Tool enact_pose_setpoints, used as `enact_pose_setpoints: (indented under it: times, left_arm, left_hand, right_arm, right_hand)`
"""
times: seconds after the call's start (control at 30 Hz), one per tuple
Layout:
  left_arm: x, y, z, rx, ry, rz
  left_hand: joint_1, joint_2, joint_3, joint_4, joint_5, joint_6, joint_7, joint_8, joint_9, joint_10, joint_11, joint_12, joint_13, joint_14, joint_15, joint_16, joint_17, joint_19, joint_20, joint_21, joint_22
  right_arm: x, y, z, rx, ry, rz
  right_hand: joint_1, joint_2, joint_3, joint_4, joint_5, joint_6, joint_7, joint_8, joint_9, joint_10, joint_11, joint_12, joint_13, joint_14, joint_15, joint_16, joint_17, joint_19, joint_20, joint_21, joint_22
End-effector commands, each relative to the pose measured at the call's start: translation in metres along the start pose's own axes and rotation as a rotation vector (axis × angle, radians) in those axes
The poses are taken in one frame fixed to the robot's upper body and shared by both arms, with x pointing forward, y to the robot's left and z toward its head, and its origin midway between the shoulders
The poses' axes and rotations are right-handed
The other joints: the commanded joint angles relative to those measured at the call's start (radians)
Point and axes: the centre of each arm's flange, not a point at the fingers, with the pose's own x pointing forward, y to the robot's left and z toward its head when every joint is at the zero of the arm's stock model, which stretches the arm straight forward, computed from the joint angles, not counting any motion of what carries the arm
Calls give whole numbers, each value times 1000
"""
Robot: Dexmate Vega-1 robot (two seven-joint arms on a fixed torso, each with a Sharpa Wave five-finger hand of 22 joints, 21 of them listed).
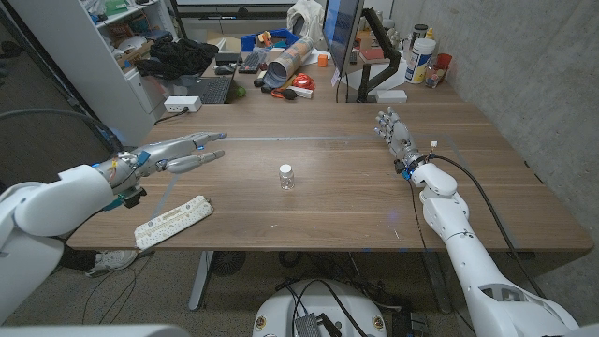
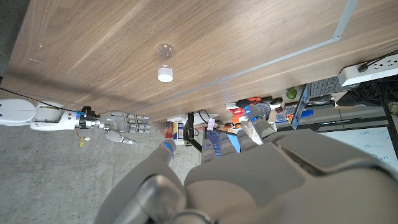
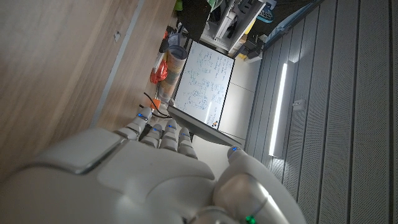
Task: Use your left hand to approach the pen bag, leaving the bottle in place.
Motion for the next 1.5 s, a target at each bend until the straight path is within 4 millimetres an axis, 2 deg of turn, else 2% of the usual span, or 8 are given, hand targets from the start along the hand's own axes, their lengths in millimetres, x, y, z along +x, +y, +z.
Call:
enact_pose_setpoints:
  times: [0.03,0.5,1.5]
  left_arm:
    - [-5,-9,-4,-7,14,-43]
    - [-11,-15,-7,-11,25,-68]
    - [-13,-33,-21,26,79,-162]
  left_hand:
    - [7,-5,2,-6,3,6,-5,0,4,1,1,1,3,-41,-4,-1,1,-132,5,-2,6]
    - [-12,-17,-15,9,1,5,-9,-3,6,-6,4,-2,3,-45,-1,-1,4,-139,8,-7,8]
    - [-12,-4,-14,14,8,4,-13,-6,6,-13,-1,-4,3,-51,-2,-3,4,-149,10,-17,9]
  right_arm:
    - [4,6,-5,3,4,11]
    - [9,11,-10,6,13,22]
    - [11,11,-12,0,18,10]
  right_hand:
    - [1,71,-2,1,3,5,-1,6,3,9,3,3,3,1,-4,6,3,4,-29,-3,6]
    - [0,70,-3,2,3,4,-2,6,3,7,4,2,3,1,-2,6,3,4,-27,-6,6]
    - [0,71,-5,2,3,2,-1,6,3,6,4,2,3,2,-1,6,3,7,-27,-12,6]
